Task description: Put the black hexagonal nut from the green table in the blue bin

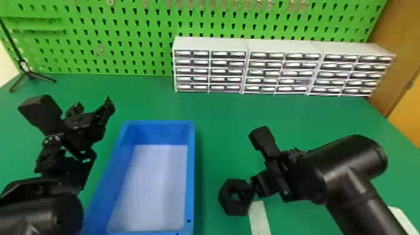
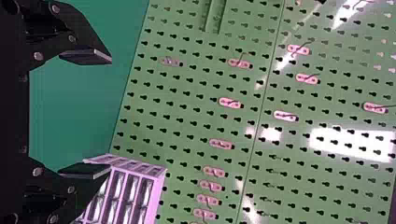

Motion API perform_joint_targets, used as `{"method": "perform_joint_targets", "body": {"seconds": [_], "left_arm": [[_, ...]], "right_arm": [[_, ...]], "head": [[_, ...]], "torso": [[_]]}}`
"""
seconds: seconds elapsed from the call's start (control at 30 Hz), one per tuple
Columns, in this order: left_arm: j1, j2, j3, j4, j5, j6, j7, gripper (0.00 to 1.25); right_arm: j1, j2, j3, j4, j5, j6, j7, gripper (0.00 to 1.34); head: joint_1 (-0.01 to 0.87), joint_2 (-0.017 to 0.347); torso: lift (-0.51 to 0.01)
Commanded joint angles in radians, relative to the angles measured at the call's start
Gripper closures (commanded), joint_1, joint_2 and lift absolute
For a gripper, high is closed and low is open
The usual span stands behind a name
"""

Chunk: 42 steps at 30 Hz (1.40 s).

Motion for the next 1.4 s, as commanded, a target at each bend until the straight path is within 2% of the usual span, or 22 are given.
{"method": "perform_joint_targets", "body": {"seconds": [0.0,0.6,0.7,0.8,0.87,0.93,1.07,1.23,1.37], "left_arm": [[0.0,0.0,0.0,0.0,0.0,0.0,0.0,0.43],[-0.002,0.0,-0.002,0.0,0.0,0.0,0.0,0.43],[-0.002,0.0,-0.002,0.0,0.0,0.0,0.0,0.43],[0.0,0.0,-0.002,0.0,0.0,0.0,0.0,0.43],[0.0,0.0,-0.002,0.0,0.0,0.0,0.0,0.43],[0.0,0.0,-0.003,0.0,0.0,0.0,0.0,0.43],[0.0,0.0,-0.003,0.0,0.0,0.0,0.0,0.43],[0.0,0.0,-0.002,0.0,0.0,0.0,0.0,0.43],[0.0,0.0,-0.002,0.0,0.0,0.0,0.0,0.43]], "right_arm": [[0.002,0.0,0.001,0.015,0.0,-0.017,0.001,0.21],[0.007,-0.003,0.007,0.036,0.004,-0.029,0.002,0.21],[0.004,-0.002,0.007,0.036,0.004,-0.029,0.002,0.24],[0.004,-0.002,0.007,0.036,0.009,-0.032,0.002,0.41],[0.004,0.0,0.007,0.036,0.017,-0.032,0.002,0.62],[0.004,0.0,0.01,0.036,0.023,-0.032,0.002,0.75],[0.004,0.0,0.018,0.036,0.026,-0.032,0.002,0.79],[0.002,0.0,0.03,0.035,0.034,-0.031,0.002,0.95],[-0.001,-0.002,0.042,0.033,0.041,-0.031,0.002,1.01]], "head": [[0.692,0.008],[0.692,0.008],[0.692,0.008],[0.692,0.008],[0.692,0.008],[0.692,0.008],[0.692,0.008],[0.692,0.008],[0.692,0.008]], "torso": [[-0.097],[-0.097],[-0.097],[-0.097],[-0.097],[-0.097],[-0.097],[-0.097],[-0.097]]}}
